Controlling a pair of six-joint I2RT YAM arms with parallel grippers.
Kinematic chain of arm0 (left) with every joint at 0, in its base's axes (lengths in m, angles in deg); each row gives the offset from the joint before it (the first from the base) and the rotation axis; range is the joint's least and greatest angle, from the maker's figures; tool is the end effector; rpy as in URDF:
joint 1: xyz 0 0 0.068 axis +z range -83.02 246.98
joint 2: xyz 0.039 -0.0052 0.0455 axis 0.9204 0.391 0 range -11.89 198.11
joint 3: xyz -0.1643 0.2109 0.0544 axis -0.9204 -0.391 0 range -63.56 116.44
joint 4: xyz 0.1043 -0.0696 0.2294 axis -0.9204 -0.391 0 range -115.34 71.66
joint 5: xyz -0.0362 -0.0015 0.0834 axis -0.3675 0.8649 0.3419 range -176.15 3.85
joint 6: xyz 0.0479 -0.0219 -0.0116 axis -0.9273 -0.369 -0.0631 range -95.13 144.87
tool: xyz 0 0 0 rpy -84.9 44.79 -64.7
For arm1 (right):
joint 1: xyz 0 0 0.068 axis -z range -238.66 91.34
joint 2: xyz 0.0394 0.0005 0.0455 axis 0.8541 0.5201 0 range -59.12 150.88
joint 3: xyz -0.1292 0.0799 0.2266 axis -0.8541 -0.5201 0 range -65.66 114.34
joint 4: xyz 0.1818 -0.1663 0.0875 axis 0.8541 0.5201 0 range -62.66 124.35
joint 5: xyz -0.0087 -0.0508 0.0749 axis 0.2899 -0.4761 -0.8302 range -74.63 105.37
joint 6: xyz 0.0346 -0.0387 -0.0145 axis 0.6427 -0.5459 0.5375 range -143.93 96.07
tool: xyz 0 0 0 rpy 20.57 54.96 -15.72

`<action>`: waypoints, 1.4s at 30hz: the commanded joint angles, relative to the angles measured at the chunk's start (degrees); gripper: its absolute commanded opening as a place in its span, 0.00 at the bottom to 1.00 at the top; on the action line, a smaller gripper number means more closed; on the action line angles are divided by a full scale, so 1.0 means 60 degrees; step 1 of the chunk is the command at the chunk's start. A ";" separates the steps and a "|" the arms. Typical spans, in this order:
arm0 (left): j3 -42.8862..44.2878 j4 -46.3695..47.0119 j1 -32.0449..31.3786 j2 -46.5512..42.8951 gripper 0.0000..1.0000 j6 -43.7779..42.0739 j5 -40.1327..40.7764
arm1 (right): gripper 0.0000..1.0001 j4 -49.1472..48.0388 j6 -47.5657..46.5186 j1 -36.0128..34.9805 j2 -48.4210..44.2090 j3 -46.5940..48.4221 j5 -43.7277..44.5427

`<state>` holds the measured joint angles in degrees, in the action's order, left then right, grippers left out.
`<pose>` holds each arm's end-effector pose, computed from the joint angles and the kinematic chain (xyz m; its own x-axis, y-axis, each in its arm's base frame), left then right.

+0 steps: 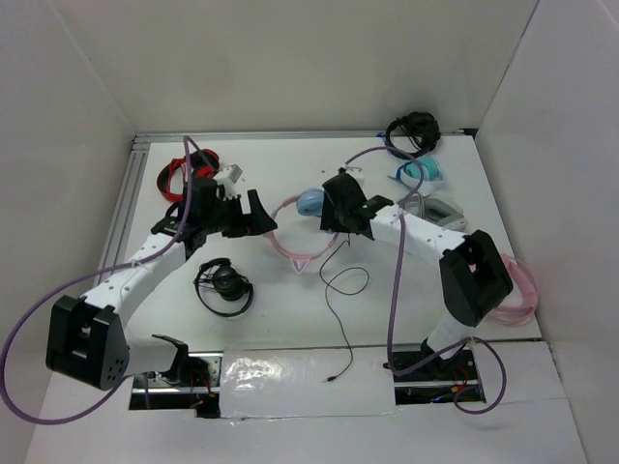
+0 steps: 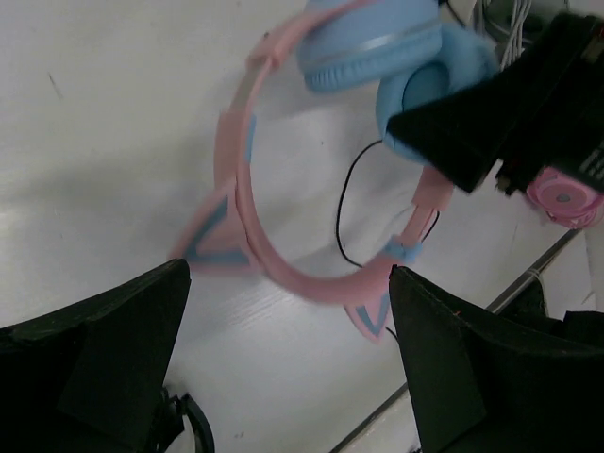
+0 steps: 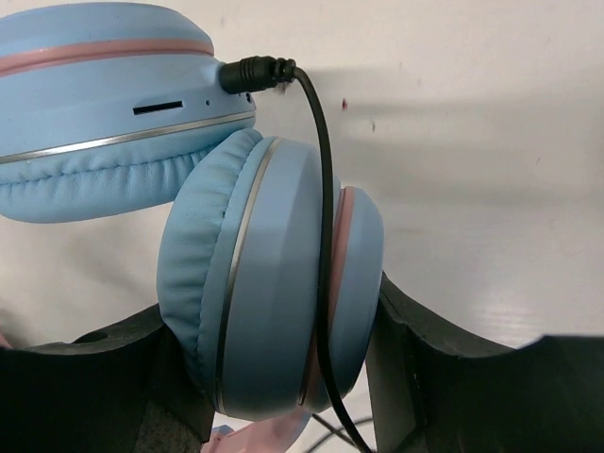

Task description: Wrap the headphones

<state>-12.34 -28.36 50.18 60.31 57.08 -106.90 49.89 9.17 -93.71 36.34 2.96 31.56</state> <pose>0.2659 -0.0935 0.2780 -0.7163 -0.3043 -0.6280 0.2119 0.7626 -0.6112 0.3015 0.1994 0.2371 -0.7406 0.1210 -0.6609 0.0019 0.9840 0.1781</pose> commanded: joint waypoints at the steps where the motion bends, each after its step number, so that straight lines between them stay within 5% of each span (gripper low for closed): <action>1: 0.0954 0.0791 -0.0042 0.0692 0.99 -0.0913 -0.0204 | 0.00 -0.1223 0.0020 -0.0106 -0.1099 -0.0405 -0.0309; 6: 0.1453 0.0455 -0.0100 0.1368 0.99 -0.2334 -0.0159 | 0.00 -0.1457 -0.0404 -0.0121 -0.1846 -0.0874 -0.0633; 17: 0.1131 0.0850 -0.0876 0.1310 0.99 -0.3141 -0.1068 | 0.00 -0.2117 -0.1167 -0.0355 -0.2668 -0.1110 -0.0999; 20: 0.1117 0.0806 -0.0965 0.1369 0.80 -0.3068 -0.0965 | 0.00 -0.2248 -0.0947 -0.0355 -0.2712 -0.1124 -0.0852; 24: 0.1189 0.0777 -0.0965 0.1282 0.40 -0.2907 -0.1038 | 0.01 -0.2148 -0.1107 -0.0384 -0.2742 -0.1081 -0.0852; 26: 0.1248 0.0762 -0.0965 0.1194 0.31 -0.2819 -0.0995 | 0.03 -0.2059 -0.1224 -0.0355 -0.2697 -0.0963 -0.0881; 30: 0.1350 0.0792 -0.0965 0.1091 0.04 -0.2571 -0.0716 | 0.28 -0.1927 -0.1547 -0.0428 -0.2682 -0.0744 -0.1203; 31: 0.1380 0.0748 -0.0965 0.1076 0.01 -0.2483 -0.0600 | 0.40 -0.1883 -0.1576 -0.0443 -0.2682 -0.0700 -0.1232; 32: 0.1409 0.0733 -0.0951 0.1076 0.00 -0.2424 -0.0512 | 0.63 -0.1854 -0.1736 -0.0472 -0.2711 -0.0641 -0.1465; 35: 0.1541 0.0601 -0.0980 0.1091 0.00 -0.1957 -0.0132 | 0.99 -0.1693 -0.1869 -0.0589 -0.2843 -0.0363 -0.1423; 42: 0.1702 0.0454 -0.0951 0.0769 0.00 -0.1457 0.0588 | 1.00 -0.2205 -0.2250 -0.0589 -0.4118 -0.1197 -0.1364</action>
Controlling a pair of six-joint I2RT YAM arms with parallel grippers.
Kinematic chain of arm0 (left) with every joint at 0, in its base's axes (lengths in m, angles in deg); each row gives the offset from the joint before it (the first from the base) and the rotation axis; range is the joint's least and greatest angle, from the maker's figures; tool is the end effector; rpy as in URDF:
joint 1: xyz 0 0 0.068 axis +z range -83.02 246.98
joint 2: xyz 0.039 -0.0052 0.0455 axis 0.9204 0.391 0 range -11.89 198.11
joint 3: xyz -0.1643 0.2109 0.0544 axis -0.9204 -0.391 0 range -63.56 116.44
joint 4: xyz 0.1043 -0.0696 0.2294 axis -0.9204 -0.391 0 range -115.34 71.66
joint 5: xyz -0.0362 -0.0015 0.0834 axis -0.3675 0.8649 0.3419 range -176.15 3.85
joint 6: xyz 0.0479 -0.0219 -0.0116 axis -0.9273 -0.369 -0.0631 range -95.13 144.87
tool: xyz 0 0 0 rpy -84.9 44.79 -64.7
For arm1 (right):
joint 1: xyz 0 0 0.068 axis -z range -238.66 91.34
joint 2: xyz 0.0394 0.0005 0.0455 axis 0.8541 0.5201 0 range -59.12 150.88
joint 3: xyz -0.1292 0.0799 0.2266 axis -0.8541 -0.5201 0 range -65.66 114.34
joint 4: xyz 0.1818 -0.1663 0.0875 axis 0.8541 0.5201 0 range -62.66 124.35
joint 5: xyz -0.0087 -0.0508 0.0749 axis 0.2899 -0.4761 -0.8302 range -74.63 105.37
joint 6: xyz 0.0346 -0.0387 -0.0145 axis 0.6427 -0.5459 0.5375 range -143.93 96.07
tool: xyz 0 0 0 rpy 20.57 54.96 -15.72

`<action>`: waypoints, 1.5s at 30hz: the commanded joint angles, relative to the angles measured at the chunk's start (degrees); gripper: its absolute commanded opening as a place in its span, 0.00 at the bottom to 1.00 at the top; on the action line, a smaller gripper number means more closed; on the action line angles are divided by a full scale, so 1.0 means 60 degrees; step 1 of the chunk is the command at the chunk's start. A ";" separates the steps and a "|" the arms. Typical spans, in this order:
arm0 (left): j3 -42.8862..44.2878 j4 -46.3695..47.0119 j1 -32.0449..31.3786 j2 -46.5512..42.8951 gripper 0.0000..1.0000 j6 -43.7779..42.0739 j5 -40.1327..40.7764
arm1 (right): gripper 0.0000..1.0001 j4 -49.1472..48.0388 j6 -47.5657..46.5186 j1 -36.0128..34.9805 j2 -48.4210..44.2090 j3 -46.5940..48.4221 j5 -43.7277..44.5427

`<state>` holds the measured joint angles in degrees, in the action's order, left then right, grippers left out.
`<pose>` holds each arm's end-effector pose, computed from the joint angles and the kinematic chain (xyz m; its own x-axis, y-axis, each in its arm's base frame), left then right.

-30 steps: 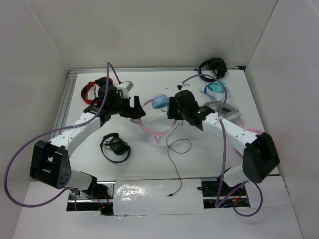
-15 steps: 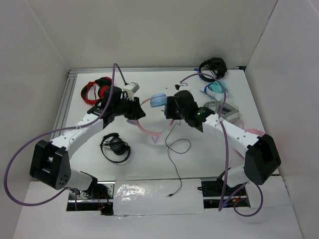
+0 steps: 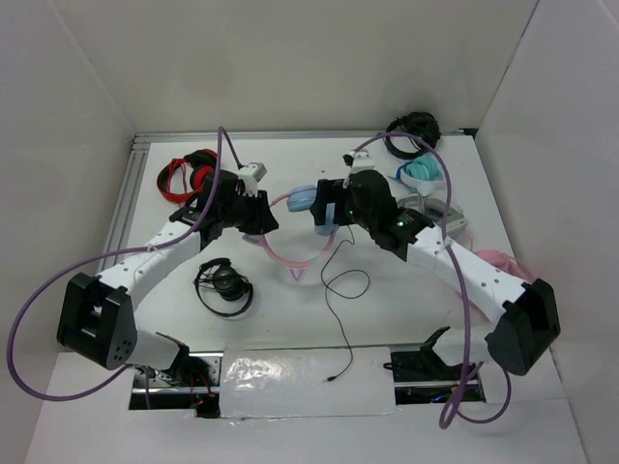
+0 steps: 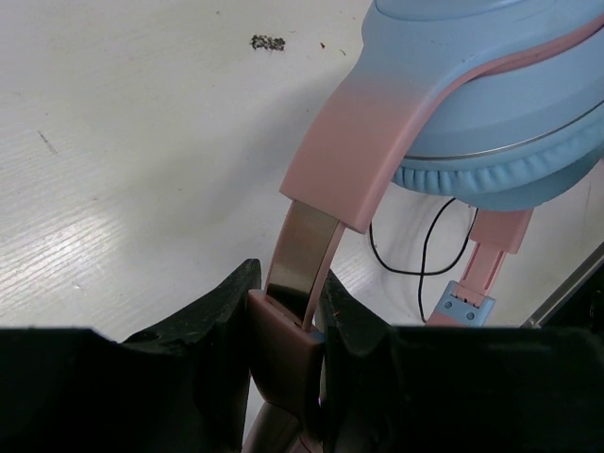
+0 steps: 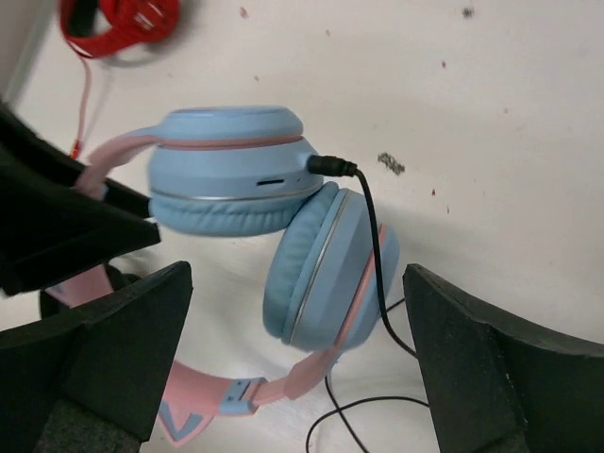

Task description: Wrap the headphones

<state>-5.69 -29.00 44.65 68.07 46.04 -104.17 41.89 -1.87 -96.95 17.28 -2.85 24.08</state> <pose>0.2865 -0.1296 0.2786 -0.6841 -0.0902 -0.7238 0.3806 0.8024 -0.4597 0.2439 0.1858 0.3194 -0.5337 0.0516 -0.8441 -0.3314 0.9055 0.2650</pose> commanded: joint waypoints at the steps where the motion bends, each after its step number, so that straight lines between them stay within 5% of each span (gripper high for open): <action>1: 0.0624 0.0517 -0.0043 -0.0539 0.00 0.0354 0.0147 | 1.00 -0.1002 -0.0628 -0.0036 -0.1348 -0.0402 -0.0278; 7: 0.1179 -0.0009 -0.0029 -0.0452 0.00 0.0895 0.0674 | 1.00 -0.1385 -0.0748 0.0067 -0.2786 -0.1779 -0.1127; 14: 0.1517 -0.0202 -0.0029 -0.0319 0.00 0.1423 0.0821 | 0.98 -0.0813 0.0087 -0.0006 -0.2172 -0.1884 -0.2433; 26: 0.0830 0.0237 -0.0277 -0.1226 0.00 0.2564 0.0191 | 0.83 -0.1561 0.2651 -0.0021 -0.0547 -0.1064 0.0129; 37: 0.0419 0.0341 -0.0863 -0.1726 0.00 0.2829 0.0893 | 0.32 -0.0506 0.3237 -0.0709 -0.0077 -0.0332 0.3864; 40: 0.0448 0.0355 -0.1068 -0.1711 0.00 0.2669 0.1011 | 0.00 0.0006 0.3280 -0.0928 0.0185 -0.0024 0.4363; 43: 0.0492 0.0428 -0.1171 -0.1696 0.17 0.2449 0.0894 | 0.00 0.0271 0.3120 -0.1046 0.0318 0.0254 0.4306; 45: 0.0405 0.0706 -0.1171 -0.1740 0.40 0.2083 0.0661 | 0.00 0.0315 0.2887 -0.1046 0.0260 0.0313 0.4087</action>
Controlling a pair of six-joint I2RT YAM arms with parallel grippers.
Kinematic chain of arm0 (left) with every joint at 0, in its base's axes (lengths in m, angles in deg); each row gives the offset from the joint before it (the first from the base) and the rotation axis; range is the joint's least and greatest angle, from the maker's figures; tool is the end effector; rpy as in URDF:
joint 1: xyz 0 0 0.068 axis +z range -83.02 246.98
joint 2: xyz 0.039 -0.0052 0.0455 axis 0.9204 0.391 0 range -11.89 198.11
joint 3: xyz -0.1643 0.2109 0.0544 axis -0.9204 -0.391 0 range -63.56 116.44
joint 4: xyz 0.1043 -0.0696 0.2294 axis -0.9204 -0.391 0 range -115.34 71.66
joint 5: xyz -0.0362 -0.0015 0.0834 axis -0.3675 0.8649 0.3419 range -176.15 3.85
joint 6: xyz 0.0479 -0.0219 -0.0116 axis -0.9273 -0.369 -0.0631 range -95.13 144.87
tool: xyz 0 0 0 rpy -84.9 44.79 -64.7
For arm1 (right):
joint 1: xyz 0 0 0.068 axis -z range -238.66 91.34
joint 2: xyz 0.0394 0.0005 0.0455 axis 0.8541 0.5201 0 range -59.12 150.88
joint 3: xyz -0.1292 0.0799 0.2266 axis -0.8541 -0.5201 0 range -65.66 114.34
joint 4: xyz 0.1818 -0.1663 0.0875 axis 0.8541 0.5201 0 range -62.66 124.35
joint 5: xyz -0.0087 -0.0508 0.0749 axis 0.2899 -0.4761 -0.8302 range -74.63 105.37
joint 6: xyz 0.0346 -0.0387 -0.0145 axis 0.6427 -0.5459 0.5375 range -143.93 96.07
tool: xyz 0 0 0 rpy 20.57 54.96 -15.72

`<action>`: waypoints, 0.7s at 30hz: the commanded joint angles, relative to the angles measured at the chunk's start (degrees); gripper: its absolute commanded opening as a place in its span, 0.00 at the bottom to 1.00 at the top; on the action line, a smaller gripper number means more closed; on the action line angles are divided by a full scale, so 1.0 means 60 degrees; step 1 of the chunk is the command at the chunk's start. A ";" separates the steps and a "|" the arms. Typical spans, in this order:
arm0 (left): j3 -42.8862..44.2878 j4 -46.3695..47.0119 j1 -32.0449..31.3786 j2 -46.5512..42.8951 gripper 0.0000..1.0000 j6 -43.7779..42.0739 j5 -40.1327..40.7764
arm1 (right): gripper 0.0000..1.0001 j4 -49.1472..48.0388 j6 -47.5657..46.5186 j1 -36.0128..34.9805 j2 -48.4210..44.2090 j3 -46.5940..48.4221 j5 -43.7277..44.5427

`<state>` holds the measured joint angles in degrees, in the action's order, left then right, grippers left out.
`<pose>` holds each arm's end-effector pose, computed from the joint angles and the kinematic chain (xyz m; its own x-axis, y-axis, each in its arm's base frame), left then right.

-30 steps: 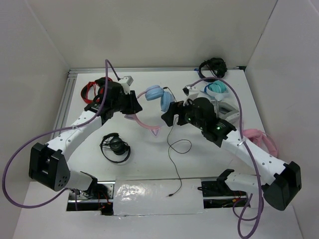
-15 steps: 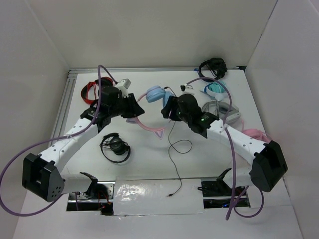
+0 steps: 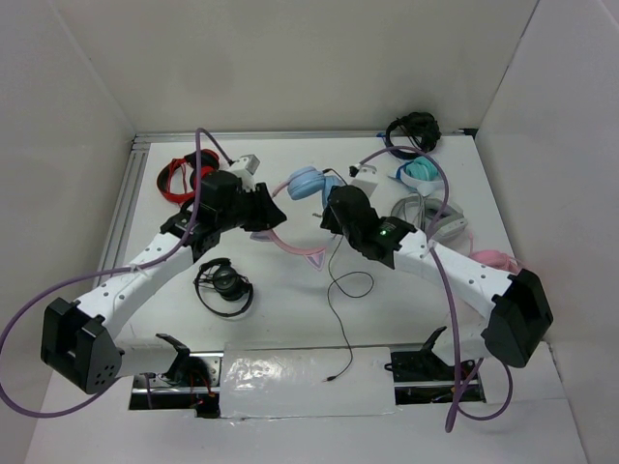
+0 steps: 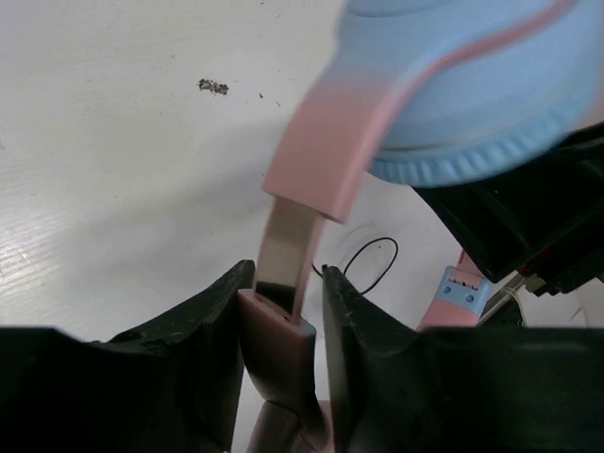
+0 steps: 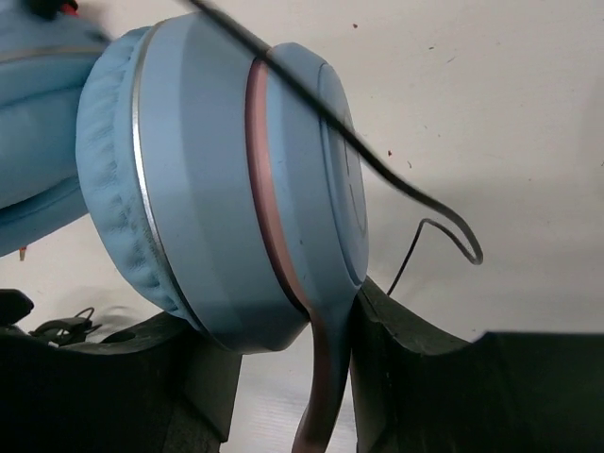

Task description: Wrap the headphones

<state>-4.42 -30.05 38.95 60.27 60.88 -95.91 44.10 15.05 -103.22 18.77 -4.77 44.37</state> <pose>0.2535 -0.1418 0.3225 -0.6510 -0.3098 -0.6930 0.2675 0.7608 -0.5913 0.2287 0.2010 0.2990 -0.5131 0.2668 -0.8158 -0.0047 0.9496 0.3135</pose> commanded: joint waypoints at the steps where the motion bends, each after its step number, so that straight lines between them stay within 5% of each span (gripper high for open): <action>1: 0.0179 0.0939 -0.0221 -0.0425 0.49 -0.0449 -0.0761 | 0.00 -0.0024 -0.0007 -0.0001 -0.0104 0.0634 0.0458; 4: 0.0164 0.1028 -0.0221 -0.0410 0.94 -0.0742 -0.0805 | 0.00 0.0181 -0.0256 0.0189 -0.0396 0.0620 -0.0448; 5: 0.0164 0.1028 -0.0221 -0.0425 0.99 -0.0859 -0.0762 | 0.00 0.0225 -0.0329 0.0262 -0.0485 0.0518 -0.0757; 21: -0.0306 0.0458 -0.0147 -0.1189 0.99 -0.2133 -0.0877 | 0.00 -0.0915 -0.2174 0.0995 -0.2155 -0.0961 -0.2530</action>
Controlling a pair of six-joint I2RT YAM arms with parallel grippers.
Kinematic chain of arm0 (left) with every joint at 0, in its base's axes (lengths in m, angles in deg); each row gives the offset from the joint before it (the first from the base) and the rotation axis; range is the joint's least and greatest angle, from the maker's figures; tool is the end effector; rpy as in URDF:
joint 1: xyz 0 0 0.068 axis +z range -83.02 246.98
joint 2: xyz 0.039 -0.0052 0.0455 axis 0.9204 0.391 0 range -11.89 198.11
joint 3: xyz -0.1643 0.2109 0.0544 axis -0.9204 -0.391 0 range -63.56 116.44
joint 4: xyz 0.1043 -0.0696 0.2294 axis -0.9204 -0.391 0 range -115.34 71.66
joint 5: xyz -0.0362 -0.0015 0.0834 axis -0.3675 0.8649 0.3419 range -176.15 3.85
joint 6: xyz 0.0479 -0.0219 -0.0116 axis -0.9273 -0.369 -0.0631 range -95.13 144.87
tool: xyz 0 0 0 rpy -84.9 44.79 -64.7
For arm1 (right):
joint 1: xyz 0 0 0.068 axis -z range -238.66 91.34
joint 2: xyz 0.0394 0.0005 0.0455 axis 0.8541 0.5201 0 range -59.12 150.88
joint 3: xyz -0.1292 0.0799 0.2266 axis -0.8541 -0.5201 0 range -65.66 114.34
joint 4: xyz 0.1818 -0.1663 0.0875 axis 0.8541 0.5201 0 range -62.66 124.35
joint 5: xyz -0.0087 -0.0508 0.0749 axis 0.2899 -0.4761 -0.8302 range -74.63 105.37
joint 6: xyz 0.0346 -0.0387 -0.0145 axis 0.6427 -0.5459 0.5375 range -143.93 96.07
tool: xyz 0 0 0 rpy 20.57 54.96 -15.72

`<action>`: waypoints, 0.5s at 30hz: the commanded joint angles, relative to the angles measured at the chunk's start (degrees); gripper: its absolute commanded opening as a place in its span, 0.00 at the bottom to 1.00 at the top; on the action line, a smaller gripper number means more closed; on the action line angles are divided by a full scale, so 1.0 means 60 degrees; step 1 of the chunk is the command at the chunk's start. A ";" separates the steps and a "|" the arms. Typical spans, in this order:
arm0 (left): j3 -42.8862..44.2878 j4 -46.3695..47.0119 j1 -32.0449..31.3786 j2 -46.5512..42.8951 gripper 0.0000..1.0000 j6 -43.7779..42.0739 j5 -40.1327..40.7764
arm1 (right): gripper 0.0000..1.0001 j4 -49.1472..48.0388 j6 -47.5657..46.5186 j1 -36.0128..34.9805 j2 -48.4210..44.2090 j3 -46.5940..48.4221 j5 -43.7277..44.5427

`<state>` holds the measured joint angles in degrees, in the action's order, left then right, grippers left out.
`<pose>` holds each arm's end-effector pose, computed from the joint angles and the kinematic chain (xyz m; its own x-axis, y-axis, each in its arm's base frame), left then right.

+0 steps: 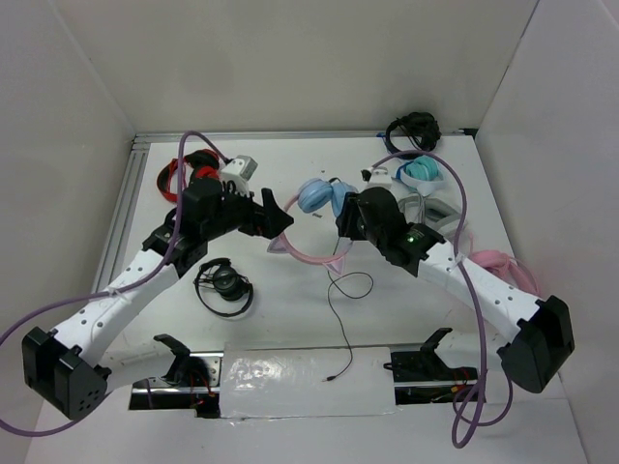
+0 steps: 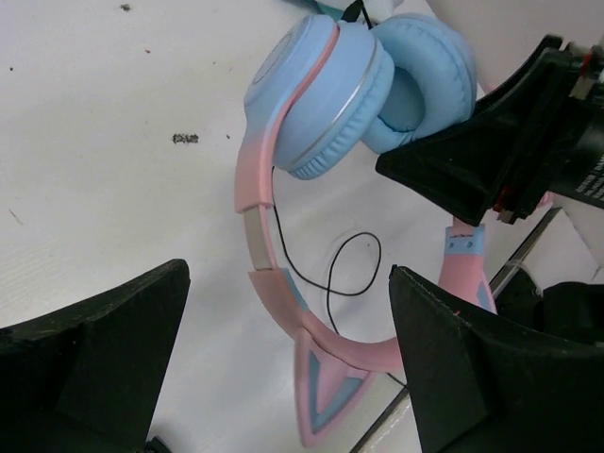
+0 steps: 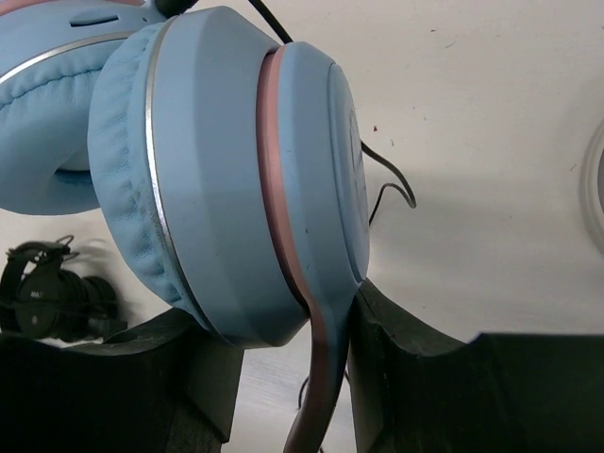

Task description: Wrap the headphones

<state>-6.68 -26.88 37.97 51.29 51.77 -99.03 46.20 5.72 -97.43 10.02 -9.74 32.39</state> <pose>0.2201 -0.1312 0.3541 -0.4989 -0.2276 -0.8362 0.4883 0.7233 -0.4882 0.2169 0.1609 0.3052 -0.5604 0.1566 -0.8133 -0.1474 0.9474 0.2840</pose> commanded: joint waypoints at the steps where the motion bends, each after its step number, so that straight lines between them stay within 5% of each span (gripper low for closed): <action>1: 0.0070 -0.0072 0.0017 0.0441 0.99 -0.0615 -0.0502 | 0.00 -0.1267 -0.0635 0.0044 -0.0699 -0.0136 -0.0536; 9: 0.0495 -0.0320 -0.0013 0.1583 0.96 -0.0733 -0.0637 | 0.00 -0.1618 -0.0913 0.0001 -0.0977 -0.0311 -0.0931; 10: 0.0597 -0.0321 -0.0027 0.1643 0.89 -0.0747 -0.0505 | 0.00 -0.1691 -0.0971 -0.0043 -0.1064 -0.0355 -0.1120; 11: 0.0612 -0.0292 -0.0027 0.1730 0.67 -0.0762 -0.0533 | 0.00 -0.1735 -0.1030 -0.0029 -0.1080 -0.0370 -0.1296; 14: 0.0627 -0.0043 -0.0086 0.1775 0.27 -0.0733 -0.0694 | 0.00 -0.1634 -0.1191 -0.0058 -0.0992 -0.0268 -0.1619; 15: 0.0598 0.0059 -0.0115 0.1732 0.20 -0.0689 -0.0651 | 0.00 -0.1546 -0.1177 -0.0087 -0.0847 -0.0195 -0.1562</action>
<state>-5.65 -29.41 37.48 62.19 49.08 -101.05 43.22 -0.38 -97.73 6.83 -12.73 24.98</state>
